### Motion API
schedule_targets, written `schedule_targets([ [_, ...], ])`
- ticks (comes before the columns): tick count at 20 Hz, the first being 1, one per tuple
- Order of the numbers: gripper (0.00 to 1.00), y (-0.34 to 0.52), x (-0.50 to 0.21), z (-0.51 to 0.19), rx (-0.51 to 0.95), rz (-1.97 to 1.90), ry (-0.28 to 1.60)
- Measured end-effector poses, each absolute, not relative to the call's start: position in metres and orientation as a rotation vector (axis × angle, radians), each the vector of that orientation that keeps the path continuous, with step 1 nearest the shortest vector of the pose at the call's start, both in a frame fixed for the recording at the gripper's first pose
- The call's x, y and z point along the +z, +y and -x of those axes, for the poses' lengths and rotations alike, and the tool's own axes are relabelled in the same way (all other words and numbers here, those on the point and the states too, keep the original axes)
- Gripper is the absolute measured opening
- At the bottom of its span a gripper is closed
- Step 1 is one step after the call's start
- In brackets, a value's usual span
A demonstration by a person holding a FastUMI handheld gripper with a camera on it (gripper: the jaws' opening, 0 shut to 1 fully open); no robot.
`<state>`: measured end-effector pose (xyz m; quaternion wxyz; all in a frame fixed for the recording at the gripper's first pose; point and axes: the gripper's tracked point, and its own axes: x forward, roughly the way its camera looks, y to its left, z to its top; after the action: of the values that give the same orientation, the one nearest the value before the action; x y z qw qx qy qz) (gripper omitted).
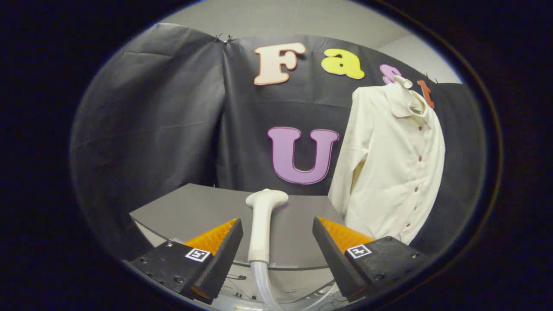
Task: Iron the clothes twice with a garment steamer, once on the left side and once on the right side.
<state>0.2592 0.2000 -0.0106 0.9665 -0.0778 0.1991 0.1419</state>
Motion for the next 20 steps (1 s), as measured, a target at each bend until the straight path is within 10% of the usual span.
schedule_targets([
  [13, 0.87, 0.244, -0.098, -0.332, 0.281, 0.220, 0.827],
  [17, 0.48, 0.248, -0.113, -0.327, 0.332, 0.182, 0.944],
  [20, 0.45, 0.257, -0.113, -0.323, 0.387, 0.163, 0.949],
])
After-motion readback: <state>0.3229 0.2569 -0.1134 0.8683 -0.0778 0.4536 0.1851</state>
